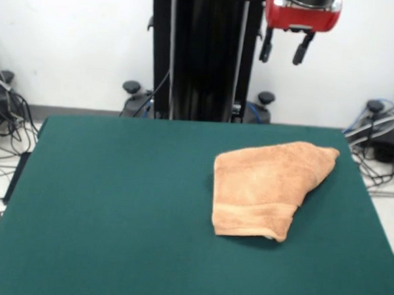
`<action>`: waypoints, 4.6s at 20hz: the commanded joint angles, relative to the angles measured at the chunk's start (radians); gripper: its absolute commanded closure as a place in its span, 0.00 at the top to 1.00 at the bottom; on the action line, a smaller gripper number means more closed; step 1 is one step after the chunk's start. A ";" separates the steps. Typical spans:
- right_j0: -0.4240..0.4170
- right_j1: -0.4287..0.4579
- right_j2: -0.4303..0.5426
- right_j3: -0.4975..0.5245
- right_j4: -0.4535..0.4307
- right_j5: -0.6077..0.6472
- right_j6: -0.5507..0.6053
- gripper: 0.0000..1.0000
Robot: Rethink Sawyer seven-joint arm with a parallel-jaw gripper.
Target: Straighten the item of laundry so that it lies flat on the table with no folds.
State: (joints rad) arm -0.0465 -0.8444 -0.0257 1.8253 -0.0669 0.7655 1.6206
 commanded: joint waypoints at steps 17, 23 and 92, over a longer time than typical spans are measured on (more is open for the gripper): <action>-0.100 0.044 0.092 0.015 -0.037 -0.031 -0.012 1.00; -0.081 0.092 0.072 -0.039 -0.075 -0.002 0.020 1.00; -0.214 0.376 0.386 -0.361 -0.416 0.041 -0.298 1.00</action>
State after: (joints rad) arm -0.2499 -0.4883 0.2538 1.5198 -0.4022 0.7156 1.6012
